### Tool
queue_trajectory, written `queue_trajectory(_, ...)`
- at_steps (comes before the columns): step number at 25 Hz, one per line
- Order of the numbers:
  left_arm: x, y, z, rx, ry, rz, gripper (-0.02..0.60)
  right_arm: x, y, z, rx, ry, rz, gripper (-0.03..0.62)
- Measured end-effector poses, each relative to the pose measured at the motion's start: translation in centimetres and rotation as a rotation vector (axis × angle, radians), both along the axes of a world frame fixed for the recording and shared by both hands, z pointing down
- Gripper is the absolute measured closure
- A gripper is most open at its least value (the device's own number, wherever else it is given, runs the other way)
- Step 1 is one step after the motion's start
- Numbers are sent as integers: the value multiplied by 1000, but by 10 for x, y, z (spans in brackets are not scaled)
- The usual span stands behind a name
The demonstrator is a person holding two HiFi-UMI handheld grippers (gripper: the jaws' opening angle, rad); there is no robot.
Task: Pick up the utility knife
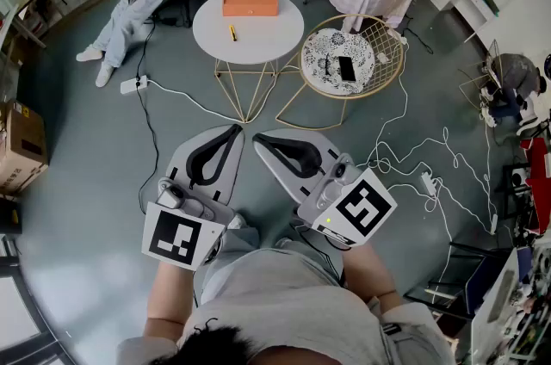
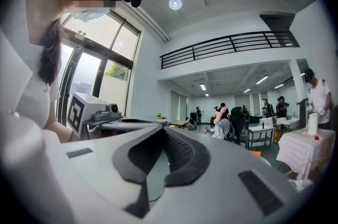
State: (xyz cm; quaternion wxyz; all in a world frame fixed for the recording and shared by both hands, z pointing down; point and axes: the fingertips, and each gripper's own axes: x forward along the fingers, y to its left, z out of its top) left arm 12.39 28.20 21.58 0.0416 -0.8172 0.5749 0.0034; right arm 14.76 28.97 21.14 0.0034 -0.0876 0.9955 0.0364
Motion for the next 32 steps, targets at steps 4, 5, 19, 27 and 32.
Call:
queue_trajectory(4, 11, 6, 1, -6, 2, -2, 571, 11, 6, -1, -1, 0, -5, 586)
queue_trajectory(5, 12, 7, 1, -8, 1, -3, 571, 11, 6, -1, -1, 1, -6, 586)
queue_trajectory(19, -40, -4, 5, -2, -3, -16, 571, -36, -6, 5, -4, 6, -1, 585)
queue_trajectory(27, -68, -16, 10, 5, 13, -3, 571, -60, -17, 12, -32, 13, 17, 583)
queue_trajectory(32, -80, -40, 17, -7, 15, -10, 571, -68, -48, 15, -46, 14, 33, 583)
